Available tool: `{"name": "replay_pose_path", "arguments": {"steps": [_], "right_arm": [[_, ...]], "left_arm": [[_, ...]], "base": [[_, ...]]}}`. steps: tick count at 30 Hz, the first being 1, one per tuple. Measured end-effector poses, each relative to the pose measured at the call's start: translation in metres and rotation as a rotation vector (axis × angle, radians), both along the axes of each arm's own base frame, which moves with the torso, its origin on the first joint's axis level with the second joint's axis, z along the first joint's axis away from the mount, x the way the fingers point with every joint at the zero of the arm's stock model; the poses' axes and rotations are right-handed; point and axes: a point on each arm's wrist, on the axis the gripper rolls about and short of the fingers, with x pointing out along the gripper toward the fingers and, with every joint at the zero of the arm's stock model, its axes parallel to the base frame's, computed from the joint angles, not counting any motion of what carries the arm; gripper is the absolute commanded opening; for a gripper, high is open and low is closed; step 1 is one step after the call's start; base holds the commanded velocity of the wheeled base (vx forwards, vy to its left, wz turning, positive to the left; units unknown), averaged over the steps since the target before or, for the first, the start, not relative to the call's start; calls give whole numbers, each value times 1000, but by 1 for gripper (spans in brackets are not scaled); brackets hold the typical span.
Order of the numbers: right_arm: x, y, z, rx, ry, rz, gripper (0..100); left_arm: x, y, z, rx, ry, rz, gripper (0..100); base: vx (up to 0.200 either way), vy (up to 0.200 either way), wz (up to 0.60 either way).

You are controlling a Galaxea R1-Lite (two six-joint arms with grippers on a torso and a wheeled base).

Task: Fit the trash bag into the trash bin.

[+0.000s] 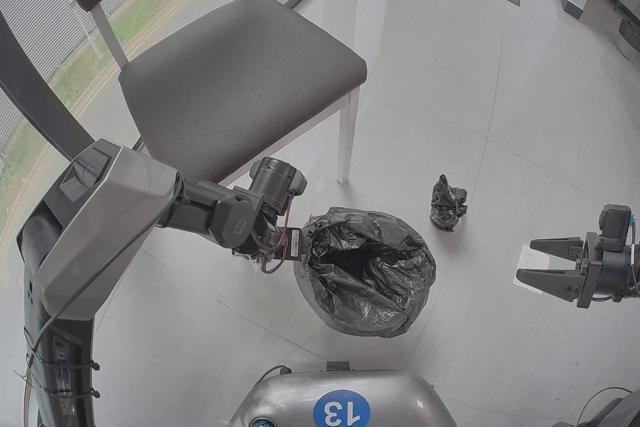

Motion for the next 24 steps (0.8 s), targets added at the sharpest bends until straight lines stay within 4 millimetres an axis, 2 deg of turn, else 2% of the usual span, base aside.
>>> {"name": "replay_pose_path", "arguments": {"steps": [4,7,11,17,24], "right_arm": [[-1,0,-2,0,6,-1,100],[-2,-1,-3,0,9,-3,100],[-3,-1,-4,-1,12,-3,100],[-5,-1,-5,-1,14,-5,100],[-5,-1,-4,0,9,-5,100]], "left_arm": [[-4,-7,19,-41,-36,8,100],[-17,-22,37,-74,-53,-22,100],[-39,-46,48,-114,-48,-63,100],[-58,-75,43,-137,-26,-114,100],[-59,-106,38,-176,-36,-173,100]], "base": [[0,0,0],[0,0,0],[0,0,0],[0,0,0],[0,0,0]]}}
